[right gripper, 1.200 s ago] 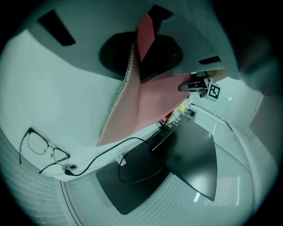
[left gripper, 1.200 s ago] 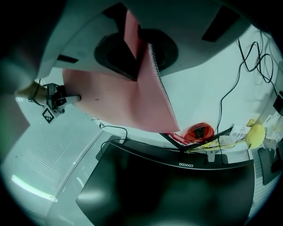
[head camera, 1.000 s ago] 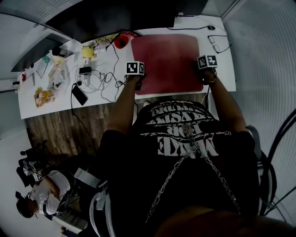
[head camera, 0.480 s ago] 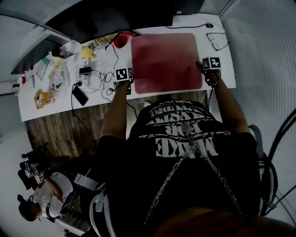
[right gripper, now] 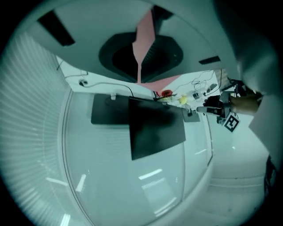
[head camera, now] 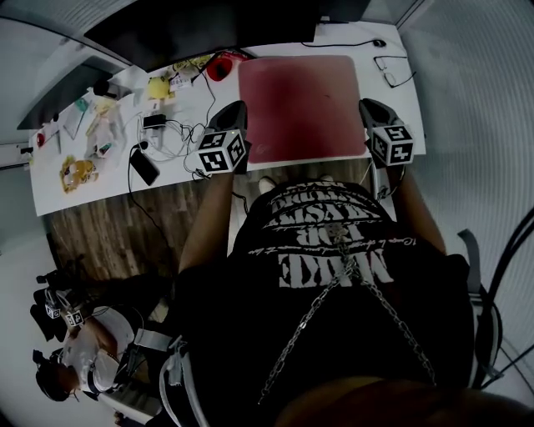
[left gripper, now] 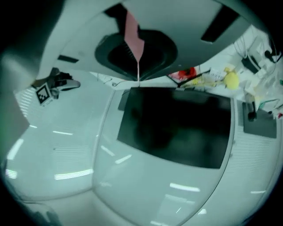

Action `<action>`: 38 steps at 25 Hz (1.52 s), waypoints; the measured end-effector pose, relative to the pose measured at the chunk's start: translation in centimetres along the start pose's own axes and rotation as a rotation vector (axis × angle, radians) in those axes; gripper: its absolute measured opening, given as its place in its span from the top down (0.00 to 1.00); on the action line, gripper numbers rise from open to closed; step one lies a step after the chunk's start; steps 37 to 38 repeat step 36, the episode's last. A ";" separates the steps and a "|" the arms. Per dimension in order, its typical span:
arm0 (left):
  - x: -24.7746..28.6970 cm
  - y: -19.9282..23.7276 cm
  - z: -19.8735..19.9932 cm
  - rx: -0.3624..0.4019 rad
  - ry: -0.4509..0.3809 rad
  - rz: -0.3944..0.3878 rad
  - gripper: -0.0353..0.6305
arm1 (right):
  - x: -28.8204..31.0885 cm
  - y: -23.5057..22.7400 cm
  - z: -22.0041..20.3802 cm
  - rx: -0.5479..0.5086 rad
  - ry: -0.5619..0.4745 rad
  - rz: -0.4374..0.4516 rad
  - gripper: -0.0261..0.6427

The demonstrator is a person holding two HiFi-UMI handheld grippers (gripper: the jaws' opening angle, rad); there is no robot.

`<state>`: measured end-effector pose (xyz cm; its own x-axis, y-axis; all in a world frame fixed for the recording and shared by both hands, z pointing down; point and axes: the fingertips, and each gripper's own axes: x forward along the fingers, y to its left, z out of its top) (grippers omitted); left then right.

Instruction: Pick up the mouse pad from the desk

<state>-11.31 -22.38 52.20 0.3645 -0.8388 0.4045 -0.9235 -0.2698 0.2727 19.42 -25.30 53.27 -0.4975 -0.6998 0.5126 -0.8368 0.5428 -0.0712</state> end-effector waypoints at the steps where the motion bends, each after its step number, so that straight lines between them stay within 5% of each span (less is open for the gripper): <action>1: -0.8 -2.0 2.3 0.038 -0.056 -0.036 0.93 | -0.7 1.4 1.8 -0.033 -0.047 0.012 0.93; 6: -4.6 -9.1 11.7 0.191 -0.273 -0.080 0.94 | -5.1 7.0 11.5 -0.111 -0.284 0.085 0.96; 11: -6.4 -11.5 15.5 0.209 -0.381 -0.044 0.94 | -8.6 10.6 18.0 -0.123 -0.424 0.138 0.96; 21: -7.1 -14.8 15.3 0.246 -0.352 -0.138 0.94 | -10.4 12.1 20.0 -0.194 -0.463 0.088 0.96; 38: -7.5 -9.5 14.3 0.263 -0.346 -0.184 0.94 | -6.3 16.6 19.3 -0.189 -0.445 0.056 0.96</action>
